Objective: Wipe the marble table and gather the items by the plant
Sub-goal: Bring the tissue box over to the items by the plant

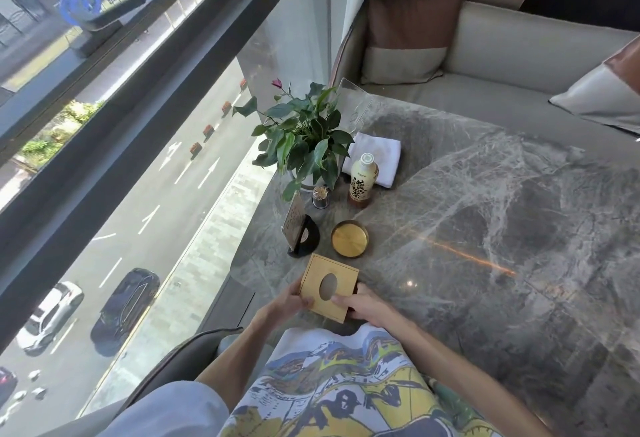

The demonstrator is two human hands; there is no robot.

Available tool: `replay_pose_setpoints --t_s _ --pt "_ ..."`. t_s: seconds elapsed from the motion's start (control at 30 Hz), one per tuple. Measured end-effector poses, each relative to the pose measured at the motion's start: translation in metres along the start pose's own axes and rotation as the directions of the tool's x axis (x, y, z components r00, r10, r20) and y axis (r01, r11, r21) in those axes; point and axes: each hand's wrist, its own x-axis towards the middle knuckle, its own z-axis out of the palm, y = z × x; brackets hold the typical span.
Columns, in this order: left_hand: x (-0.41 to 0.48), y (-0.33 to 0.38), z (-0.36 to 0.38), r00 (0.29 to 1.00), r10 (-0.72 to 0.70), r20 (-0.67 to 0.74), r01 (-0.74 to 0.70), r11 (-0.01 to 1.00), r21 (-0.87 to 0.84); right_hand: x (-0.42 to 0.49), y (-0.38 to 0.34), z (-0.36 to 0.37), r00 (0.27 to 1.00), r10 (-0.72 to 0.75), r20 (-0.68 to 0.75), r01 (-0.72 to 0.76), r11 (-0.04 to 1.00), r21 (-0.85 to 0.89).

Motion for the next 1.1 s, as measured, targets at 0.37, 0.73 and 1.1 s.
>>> replay_pose_setpoints --t_s 0.37,0.73,1.1 --pt "-0.011 0.01 0.004 0.959 0.272 -0.085 -0.111 0.631 0.768 -0.015 -0.006 -0.018 0.93 -0.35 -0.112 0.155 0.651 -0.743" --pt "-0.009 0.0 0.013 0.951 0.301 -0.065 -0.047 0.352 0.935 -0.009 0.014 -0.008 0.909 -0.413 0.062 0.157 0.202 -0.967" --pt "-0.006 0.003 0.013 0.961 0.268 -0.065 -0.033 0.345 0.938 -0.011 0.012 -0.008 0.909 -0.413 0.06 0.153 0.196 -0.969"
